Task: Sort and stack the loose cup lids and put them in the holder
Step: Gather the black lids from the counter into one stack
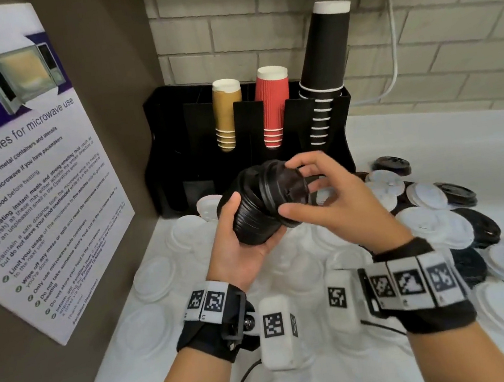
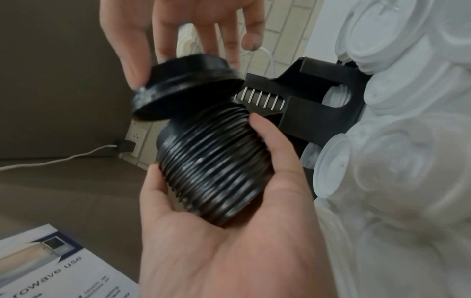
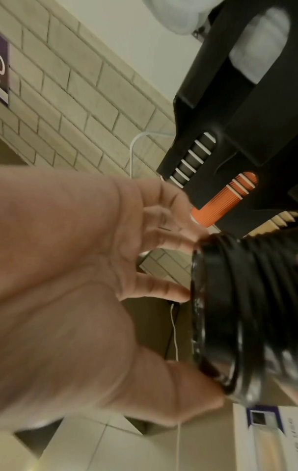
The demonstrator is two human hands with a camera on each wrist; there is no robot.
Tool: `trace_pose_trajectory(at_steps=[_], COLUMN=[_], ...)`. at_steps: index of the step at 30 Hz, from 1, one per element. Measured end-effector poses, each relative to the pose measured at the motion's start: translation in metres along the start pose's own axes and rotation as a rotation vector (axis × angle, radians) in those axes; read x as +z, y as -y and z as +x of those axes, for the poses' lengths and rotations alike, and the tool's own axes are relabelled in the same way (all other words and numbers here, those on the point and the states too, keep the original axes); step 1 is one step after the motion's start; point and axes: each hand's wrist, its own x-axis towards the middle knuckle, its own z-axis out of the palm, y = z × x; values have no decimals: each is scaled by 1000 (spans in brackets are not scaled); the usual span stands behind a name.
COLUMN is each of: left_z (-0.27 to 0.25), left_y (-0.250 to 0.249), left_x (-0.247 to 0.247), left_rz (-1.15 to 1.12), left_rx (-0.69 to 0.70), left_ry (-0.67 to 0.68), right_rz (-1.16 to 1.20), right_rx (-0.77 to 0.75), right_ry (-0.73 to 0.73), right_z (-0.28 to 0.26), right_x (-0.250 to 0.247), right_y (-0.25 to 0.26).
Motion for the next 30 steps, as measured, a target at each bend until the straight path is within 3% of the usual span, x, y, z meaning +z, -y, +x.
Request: trace_pose_trajectory(at_steps=[4,10,20,25,27,30], left_z=[1,1,-5,-7,-7,-7], left_y=[6,8,14,17,15,13], left_x=[2,1,11,9,7,3], left_rz=[67,134,74,-65,-106,-133], left_rx=[-37,-79,-96,-114,-125,-98], left_ry=[54,126,123,135,142,112], right_rz=[7,-4,-63,-160,-284,-639], right_rx=[1,-3,-29,13,78,159], right_ry=[-94,-50,-4,27,96,402], right_z=[-3,-4,-5,3,7,8], right_x=[9,6,-2,-38,-58,-78], right_y=[-7,-12,-9,-1,-5,-19])
